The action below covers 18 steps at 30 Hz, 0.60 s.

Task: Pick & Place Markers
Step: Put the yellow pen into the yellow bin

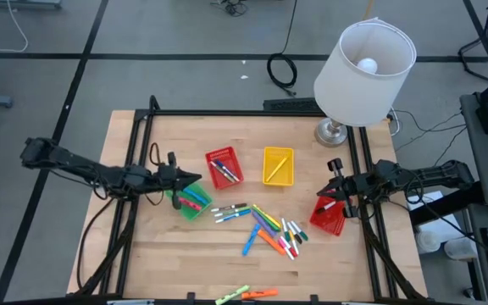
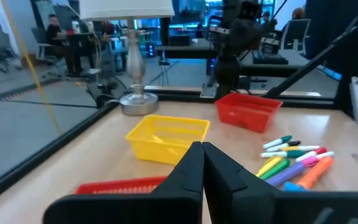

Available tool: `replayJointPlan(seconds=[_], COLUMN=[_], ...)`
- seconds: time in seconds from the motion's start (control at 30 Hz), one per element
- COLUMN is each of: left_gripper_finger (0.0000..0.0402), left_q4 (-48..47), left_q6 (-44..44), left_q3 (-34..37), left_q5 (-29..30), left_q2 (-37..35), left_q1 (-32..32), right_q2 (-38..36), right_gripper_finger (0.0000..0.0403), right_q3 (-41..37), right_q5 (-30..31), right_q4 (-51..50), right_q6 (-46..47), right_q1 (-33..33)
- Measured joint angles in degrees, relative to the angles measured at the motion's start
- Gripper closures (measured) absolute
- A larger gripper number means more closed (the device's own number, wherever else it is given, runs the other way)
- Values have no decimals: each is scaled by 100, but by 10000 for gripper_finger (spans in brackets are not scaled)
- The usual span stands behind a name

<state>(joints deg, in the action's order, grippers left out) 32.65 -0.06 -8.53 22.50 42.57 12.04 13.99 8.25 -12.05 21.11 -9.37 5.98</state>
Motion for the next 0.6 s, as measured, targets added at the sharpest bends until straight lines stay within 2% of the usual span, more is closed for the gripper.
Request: replayJointPlan(seconds=[0.23, 0.4, 0.47, 0.53, 0.6], left_gripper_finger=[400, 400, 399, 395, 387], left_q4=[772, 1417, 1607, 1713, 1858], left_q6=[99, 505, 623, 805, 933], left_q3=[556, 620, 574, 546, 540], left_q5=[-44, 28, 25, 167, 396], left_q2=[-77, -76, -68, -66, -66], left_q1=[-153, -153, -153, -149, -153], right_q2=[146, 518, 809, 1207, 1692], right_gripper_finger=[403, 403, 403, 403, 403], right_q3=[-2, 54, 262, 513, 813], right_q5=[-14, -137, -161, 38, 485], right_q4=[-78, 905, 827, 482, 42], right_q6=[-35, 365, 387, 317, 300], right_q1=[0, 61, 184, 322, 453])
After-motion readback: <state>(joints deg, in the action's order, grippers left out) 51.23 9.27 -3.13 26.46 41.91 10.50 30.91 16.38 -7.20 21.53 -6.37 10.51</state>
